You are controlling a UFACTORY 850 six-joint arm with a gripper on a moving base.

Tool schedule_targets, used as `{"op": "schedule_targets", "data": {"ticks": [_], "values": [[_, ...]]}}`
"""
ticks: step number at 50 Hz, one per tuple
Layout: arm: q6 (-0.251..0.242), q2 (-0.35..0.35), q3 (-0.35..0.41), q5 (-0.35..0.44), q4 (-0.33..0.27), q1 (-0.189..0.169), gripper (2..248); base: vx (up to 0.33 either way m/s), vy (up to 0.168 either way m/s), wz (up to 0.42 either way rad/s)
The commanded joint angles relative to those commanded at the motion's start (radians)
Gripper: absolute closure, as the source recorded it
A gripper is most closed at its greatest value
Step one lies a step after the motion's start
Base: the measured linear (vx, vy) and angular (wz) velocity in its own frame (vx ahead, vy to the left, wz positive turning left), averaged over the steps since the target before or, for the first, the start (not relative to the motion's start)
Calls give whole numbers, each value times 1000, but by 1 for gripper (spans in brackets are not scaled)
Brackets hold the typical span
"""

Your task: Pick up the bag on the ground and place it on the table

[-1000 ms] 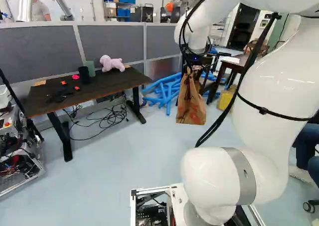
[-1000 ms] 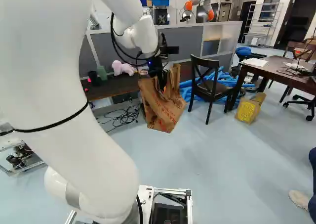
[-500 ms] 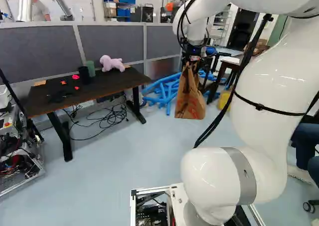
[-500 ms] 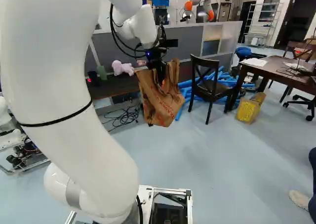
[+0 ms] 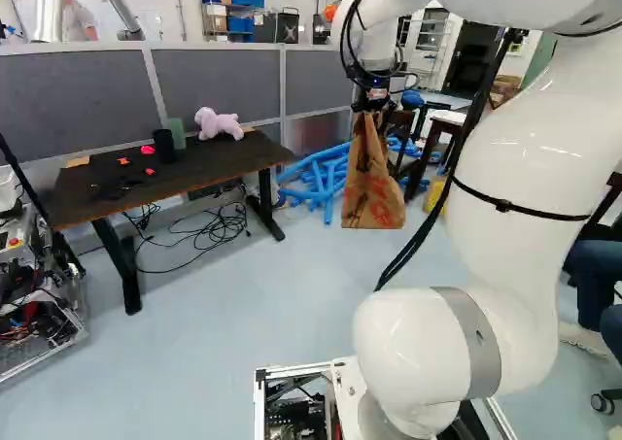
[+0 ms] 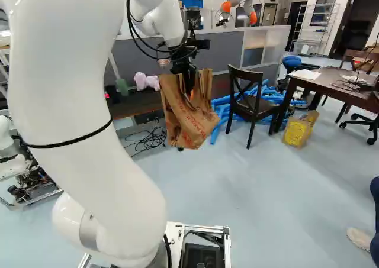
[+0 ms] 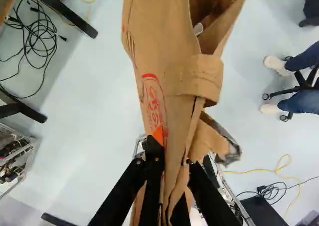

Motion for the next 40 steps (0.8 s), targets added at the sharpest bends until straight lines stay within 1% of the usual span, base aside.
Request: {"op": "schedule_targets", "data": {"ticks": [9,21,40], "values": [[0,-17,-40,-10,0,13,229,0,0,0],[0,-43,-72,-11,0,24,229,0,0,0],[0,-44,-74,-11,0,24,229,36,0,-2]]}}
